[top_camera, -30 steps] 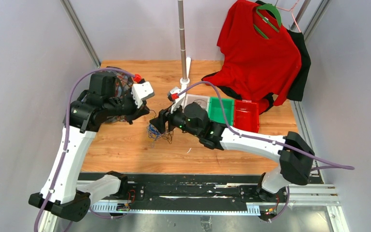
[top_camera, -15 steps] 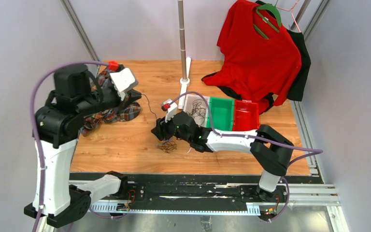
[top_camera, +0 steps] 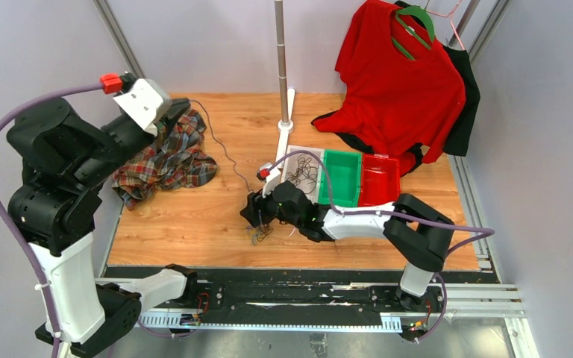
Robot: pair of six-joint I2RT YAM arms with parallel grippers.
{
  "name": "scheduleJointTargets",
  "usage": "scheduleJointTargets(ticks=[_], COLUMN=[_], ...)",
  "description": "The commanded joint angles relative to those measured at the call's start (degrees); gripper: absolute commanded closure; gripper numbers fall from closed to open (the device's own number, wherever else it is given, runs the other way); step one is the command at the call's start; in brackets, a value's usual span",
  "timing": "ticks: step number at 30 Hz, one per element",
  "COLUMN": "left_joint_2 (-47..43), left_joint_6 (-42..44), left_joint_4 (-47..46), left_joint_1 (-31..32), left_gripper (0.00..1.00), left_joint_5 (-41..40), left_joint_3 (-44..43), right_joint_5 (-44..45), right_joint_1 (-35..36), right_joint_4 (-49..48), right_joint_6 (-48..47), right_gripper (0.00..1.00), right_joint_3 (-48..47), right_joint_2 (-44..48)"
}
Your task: Untangle the cables
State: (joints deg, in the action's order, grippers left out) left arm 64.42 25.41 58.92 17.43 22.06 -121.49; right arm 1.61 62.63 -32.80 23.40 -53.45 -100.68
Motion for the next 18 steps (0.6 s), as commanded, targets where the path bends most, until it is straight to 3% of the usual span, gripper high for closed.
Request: scheduleJointTargets(ticks=[1,12,18], left_joint_2=[-1.8,-5.4,-4.2], left_joint_6=[-3.8,-4.3,-4.2], left_joint_4=[-14.7,-44.2,-47.7], left_joint_1=[-0.1,0.0,0.0], left_gripper=[1.00,1.00,0.99], left_joint_5=[-8.6,-22.8,-22.4], left_joint_3=[-0.3,3.3,0.2], right_joint_5=[-0.8,-1.6,-1.2], right_joint_1=[0.6,0.5,0.6], right_joint_4=[-1.9,-2.2,-2.7], right_joint_6=[-0.4,1.0,0.9], right_gripper=[0.41,0.40,0.40], right_joint_3=[0.3,2.2,3.2], right_joint_2=[4.5,3.4,2.8])
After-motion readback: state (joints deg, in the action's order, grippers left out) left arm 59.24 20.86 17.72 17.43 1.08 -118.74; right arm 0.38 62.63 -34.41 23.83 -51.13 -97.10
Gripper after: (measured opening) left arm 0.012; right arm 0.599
